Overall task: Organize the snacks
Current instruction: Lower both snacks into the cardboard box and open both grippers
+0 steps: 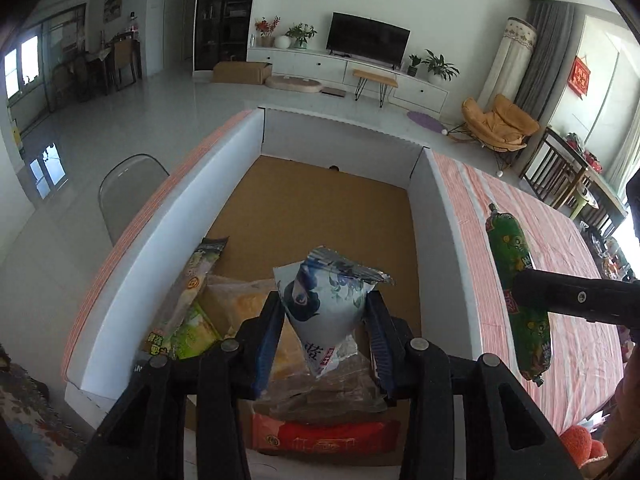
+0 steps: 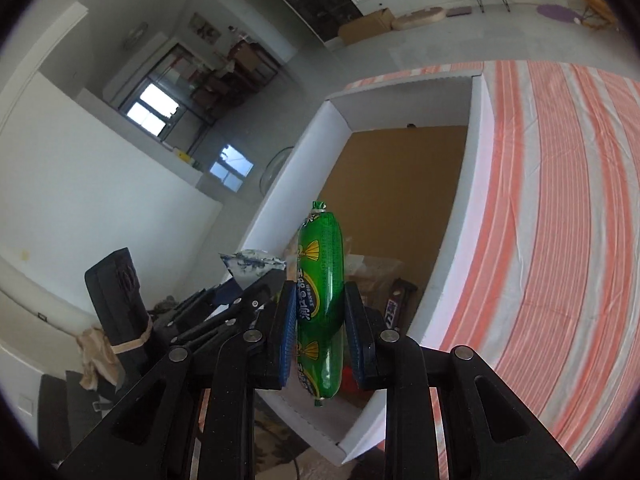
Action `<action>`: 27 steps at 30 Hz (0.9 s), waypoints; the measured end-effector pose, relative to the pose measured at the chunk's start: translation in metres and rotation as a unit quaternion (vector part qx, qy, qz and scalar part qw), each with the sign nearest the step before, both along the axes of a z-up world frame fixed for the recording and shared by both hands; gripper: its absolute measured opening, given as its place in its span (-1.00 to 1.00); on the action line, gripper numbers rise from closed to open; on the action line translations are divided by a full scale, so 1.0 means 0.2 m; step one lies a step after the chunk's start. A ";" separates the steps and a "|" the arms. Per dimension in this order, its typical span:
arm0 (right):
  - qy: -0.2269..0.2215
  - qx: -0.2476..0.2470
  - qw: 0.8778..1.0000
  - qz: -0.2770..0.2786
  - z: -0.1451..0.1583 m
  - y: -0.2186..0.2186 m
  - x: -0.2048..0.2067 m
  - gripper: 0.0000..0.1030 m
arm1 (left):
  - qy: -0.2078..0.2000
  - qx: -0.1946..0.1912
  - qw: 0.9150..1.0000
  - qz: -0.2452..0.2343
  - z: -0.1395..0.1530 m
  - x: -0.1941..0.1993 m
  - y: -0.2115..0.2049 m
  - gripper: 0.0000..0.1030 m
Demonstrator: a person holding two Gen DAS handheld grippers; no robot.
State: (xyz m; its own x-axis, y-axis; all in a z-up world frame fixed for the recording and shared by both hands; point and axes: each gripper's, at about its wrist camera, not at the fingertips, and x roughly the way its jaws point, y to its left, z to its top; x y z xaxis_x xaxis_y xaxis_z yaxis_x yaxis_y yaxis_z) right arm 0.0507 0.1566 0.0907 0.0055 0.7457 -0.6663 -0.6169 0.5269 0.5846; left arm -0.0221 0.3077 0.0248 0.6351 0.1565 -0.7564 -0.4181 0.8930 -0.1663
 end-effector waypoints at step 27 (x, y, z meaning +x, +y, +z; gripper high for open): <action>-0.177 -0.126 0.976 -0.021 0.00 0.01 -0.23 0.57 | 0.037 0.149 0.983 0.099 0.06 -0.16 -0.17 0.99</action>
